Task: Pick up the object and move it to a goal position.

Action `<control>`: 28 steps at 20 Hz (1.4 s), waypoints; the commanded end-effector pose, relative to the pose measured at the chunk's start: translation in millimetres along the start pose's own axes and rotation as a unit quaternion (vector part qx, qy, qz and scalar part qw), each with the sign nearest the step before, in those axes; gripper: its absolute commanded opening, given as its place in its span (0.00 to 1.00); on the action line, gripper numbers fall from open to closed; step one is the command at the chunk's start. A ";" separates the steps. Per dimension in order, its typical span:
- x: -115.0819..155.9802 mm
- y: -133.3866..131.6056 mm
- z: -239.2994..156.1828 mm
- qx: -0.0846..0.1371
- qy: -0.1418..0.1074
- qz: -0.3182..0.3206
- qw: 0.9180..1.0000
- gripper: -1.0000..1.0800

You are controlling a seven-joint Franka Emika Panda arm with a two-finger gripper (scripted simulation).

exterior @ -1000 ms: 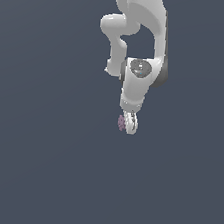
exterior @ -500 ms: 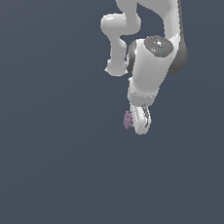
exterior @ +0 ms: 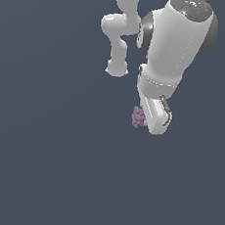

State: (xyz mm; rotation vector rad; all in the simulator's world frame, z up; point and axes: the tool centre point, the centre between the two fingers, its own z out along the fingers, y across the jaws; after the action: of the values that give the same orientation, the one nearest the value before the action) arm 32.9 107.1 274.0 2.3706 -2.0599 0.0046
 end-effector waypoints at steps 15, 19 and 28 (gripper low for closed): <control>-13.4 -48.2 -85.8 -0.001 -0.001 -0.001 1.000 0.00; -15.6 -56.9 -100.1 -0.001 -0.001 -0.001 1.000 0.00; -18.4 -68.9 -119.2 -0.001 -0.001 -0.001 1.000 0.00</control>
State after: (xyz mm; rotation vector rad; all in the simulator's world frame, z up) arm 96.9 134.7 390.7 2.3733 -2.0583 0.0002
